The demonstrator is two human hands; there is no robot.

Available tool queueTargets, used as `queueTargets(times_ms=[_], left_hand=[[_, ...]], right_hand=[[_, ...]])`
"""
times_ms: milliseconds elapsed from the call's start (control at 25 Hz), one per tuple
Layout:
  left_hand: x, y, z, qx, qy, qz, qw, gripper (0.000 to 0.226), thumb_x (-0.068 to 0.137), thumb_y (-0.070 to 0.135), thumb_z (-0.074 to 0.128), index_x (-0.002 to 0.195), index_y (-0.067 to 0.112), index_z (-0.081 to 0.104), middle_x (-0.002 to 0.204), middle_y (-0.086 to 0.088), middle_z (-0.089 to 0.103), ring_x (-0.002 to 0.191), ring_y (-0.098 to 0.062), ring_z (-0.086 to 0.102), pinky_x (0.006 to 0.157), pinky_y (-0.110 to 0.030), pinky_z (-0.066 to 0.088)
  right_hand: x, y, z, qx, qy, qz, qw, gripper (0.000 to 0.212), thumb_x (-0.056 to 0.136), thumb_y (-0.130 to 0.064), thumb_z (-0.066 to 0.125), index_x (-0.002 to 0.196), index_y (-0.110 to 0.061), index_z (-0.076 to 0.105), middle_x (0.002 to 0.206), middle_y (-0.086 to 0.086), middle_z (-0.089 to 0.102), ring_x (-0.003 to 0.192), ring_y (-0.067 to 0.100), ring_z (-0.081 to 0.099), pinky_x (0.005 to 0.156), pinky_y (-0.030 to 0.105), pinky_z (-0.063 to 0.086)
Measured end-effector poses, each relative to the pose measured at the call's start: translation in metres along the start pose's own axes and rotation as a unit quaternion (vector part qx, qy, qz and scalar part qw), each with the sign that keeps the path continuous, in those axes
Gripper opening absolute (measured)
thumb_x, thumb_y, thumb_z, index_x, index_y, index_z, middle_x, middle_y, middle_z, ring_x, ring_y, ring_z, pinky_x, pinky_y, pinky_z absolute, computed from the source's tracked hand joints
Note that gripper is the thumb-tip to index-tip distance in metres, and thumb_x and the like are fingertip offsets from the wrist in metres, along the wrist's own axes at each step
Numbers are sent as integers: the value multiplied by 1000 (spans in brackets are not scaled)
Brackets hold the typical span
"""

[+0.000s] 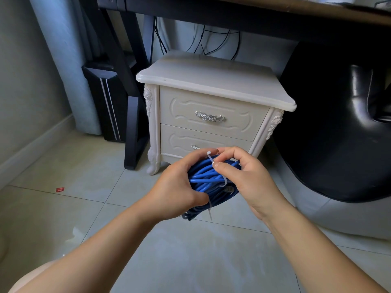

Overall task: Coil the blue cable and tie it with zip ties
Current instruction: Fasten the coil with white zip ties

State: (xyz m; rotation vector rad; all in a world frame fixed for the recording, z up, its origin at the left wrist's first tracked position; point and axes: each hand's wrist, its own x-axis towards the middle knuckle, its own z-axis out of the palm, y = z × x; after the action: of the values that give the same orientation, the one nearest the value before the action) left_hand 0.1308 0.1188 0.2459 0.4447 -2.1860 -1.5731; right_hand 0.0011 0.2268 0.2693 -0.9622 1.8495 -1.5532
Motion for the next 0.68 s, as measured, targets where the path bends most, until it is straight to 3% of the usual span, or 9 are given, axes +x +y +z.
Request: queueTargets(times_ms=[160,360,520,680], left_hand=[[-1,-1,-1,-2,3,2,1000,87,63,-15,67,133,36,53,114,14,68,99,-9,68,71,-22,54],[-1,-1,-1,3,3,3,1000,87,64,-15,68,132,36,53,113,13,68,98,-9,68,71,-23,55],[-1,-1,0,8,3,9,1000,86,63,-14,68,131,36,53,112,14,67,98,-9,68,73,-26,57],[1,-2,1,11,2,12,1000,87,63,-14,67,132,37,53,111,17,67,98,-8,68,72,-22,54]], right_hand=[[0,1,0,5,-1,-9,1000,9,87,-9,67,81,-16,67,113,-13,68,99,3,65,86,29,53],[0,2,0,5,-1,-6,1000,8,86,-11,68,80,-16,68,116,-12,67,103,6,64,93,38,54],[1,2,0,3,4,1,1000,7,87,-11,68,82,-16,68,115,-13,67,99,5,65,91,36,55],[2,3,0,10,10,8,1000,6,87,-11,67,82,-13,68,114,-13,68,99,7,66,90,36,55]])
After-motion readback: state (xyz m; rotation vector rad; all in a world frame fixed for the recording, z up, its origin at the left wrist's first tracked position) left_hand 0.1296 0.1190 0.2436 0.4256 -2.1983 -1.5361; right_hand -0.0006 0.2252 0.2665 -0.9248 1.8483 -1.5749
